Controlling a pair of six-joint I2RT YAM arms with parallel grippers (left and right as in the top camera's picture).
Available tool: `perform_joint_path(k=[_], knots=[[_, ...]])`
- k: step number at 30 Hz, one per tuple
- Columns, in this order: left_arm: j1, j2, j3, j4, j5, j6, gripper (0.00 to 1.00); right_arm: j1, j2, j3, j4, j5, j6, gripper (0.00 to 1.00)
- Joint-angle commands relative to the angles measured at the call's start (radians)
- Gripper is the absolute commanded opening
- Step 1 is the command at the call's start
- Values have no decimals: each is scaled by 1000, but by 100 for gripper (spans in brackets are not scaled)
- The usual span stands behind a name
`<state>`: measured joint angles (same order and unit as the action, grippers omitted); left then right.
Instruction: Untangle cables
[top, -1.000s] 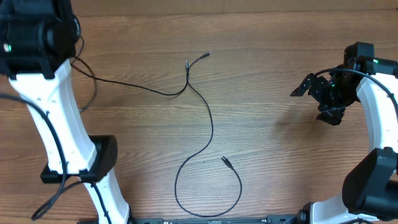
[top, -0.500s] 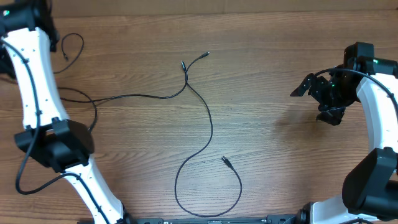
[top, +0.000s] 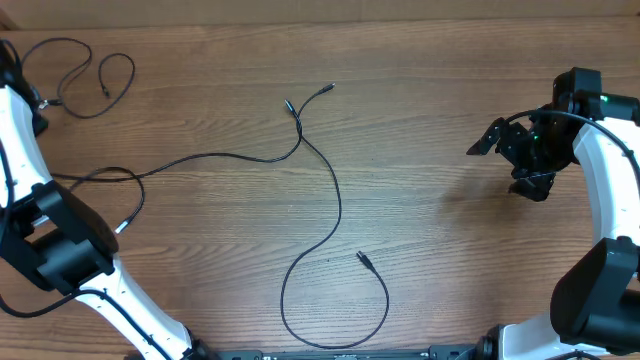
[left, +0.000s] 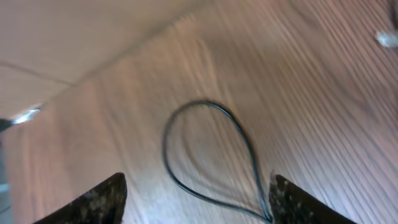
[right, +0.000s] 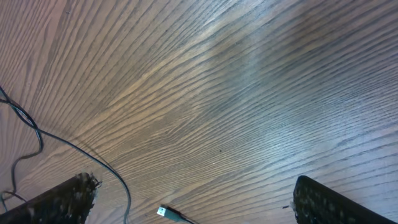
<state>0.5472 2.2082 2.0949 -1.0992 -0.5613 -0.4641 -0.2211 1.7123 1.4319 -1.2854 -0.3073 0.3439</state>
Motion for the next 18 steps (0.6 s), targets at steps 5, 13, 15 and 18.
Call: perform_joint_path(k=[5, 13, 15, 18], knots=[[-53, -4, -26, -83, 830, 270, 75, -2, -6, 9, 1, 8, 7, 100], [-295, -4, -186, -80, 1096, 608, 100, -2, -6, 9, 1, 8, 7, 100], [-369, -4, -220, -60, 1004, 619, 100, -2, -6, 9, 1, 8, 7, 100], [-513, -4, -260, -37, 817, 711, 95, -2, -6, 9, 1, 8, 7, 100]])
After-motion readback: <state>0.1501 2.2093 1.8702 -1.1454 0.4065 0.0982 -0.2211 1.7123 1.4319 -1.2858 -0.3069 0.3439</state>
